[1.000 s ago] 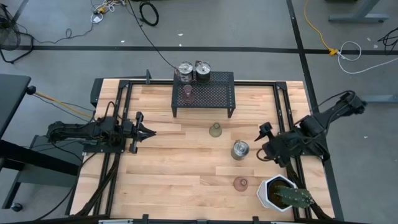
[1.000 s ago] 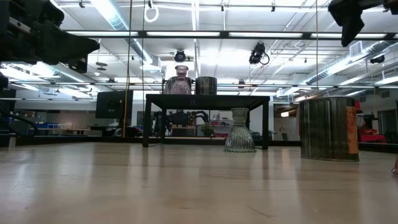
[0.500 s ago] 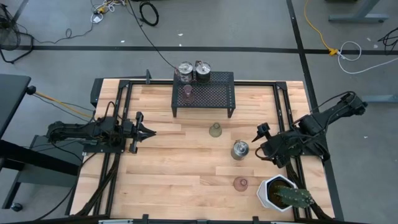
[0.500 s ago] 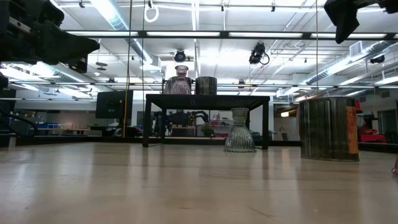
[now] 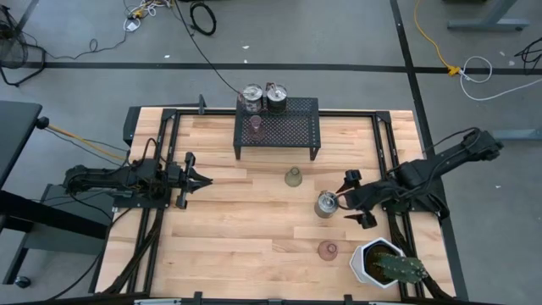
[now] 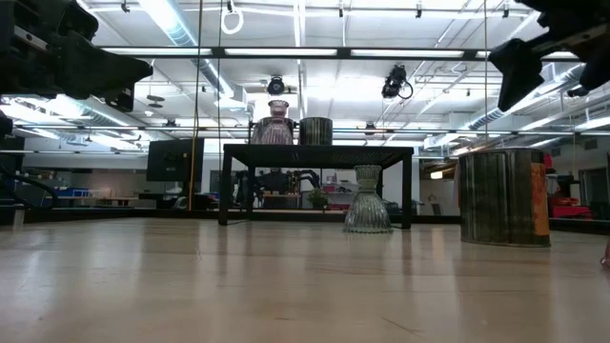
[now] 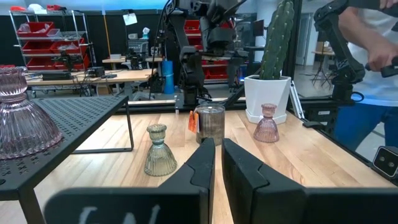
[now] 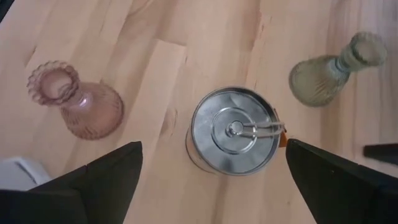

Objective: Pick & Place candle stick holders
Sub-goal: Put the silver scented candle on the shelf

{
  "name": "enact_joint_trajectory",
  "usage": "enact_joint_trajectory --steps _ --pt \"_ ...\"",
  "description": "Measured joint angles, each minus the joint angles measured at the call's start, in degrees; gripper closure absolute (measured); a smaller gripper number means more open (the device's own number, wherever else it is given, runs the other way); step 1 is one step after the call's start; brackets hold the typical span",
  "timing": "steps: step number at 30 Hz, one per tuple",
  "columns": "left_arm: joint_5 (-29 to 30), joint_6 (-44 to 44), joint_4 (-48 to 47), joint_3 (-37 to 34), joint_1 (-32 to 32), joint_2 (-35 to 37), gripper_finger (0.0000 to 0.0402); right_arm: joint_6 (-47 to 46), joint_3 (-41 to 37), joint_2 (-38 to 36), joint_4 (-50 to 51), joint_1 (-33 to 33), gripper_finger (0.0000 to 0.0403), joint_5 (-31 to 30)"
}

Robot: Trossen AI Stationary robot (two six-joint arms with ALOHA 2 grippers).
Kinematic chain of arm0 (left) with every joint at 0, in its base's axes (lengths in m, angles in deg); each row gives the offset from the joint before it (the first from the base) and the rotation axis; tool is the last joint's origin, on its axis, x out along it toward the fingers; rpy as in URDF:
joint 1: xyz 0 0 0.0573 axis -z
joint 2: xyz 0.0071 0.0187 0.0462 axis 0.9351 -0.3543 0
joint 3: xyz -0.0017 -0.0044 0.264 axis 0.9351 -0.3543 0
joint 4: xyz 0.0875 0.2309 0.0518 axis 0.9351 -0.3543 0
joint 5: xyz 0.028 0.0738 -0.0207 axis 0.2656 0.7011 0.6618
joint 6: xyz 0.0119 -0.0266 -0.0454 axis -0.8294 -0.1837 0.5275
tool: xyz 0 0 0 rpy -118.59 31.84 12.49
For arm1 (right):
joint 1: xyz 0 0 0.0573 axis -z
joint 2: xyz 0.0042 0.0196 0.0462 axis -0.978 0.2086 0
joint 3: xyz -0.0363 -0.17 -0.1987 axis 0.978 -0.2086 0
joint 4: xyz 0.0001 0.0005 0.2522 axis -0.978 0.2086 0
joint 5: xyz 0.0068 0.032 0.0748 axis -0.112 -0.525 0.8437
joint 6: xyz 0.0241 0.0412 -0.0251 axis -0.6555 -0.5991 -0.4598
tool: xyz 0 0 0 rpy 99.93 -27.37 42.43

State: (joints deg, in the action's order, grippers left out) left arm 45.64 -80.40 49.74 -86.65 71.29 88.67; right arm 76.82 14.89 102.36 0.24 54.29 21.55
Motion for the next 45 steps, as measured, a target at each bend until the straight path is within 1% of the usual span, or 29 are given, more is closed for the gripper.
enact_joint_trajectory --steps 6,10,19,25,32,38,45 --pt "0.0 0.0 0.0 0.0 0.0 0.0 0.0367 -2.7 -1.4 0.0 -1.1 2.0 0.0007 0.0" --pt "0.0 0.0 0.0 0.0 0.0 0.0 0.0367 -2.6 -1.5 0.0 -1.0 2.8 0.0007 0.0" --pt "0.0 0.0 0.0 0.0 0.0 0.0 0.0367 -0.6 -1.5 0.0 -0.4 2.0 0.0007 0.0" --pt "0.0 0.0 0.0 0.0 0.0 0.0 0.0367 -0.2 -1.5 0.0 -3.3 1.4 0.0007 -1.4" --pt "0.0 0.0 0.0 0.0 0.0 0.0 0.0367 -0.7 -1.5 -0.1 -4.9 1.4 0.0007 0.0" --pt "0.0 0.0 0.0 0.0 0.0 0.0 0.0367 -4.9 -1.5 -1.5 -6.9 1.1 0.0007 2.1" --pt "0.0 0.0 0.0 0.0 0.0 0.0 0.0367 -8.2 -1.5 -2.6 -8.5 -1.2 0.0005 1.5"
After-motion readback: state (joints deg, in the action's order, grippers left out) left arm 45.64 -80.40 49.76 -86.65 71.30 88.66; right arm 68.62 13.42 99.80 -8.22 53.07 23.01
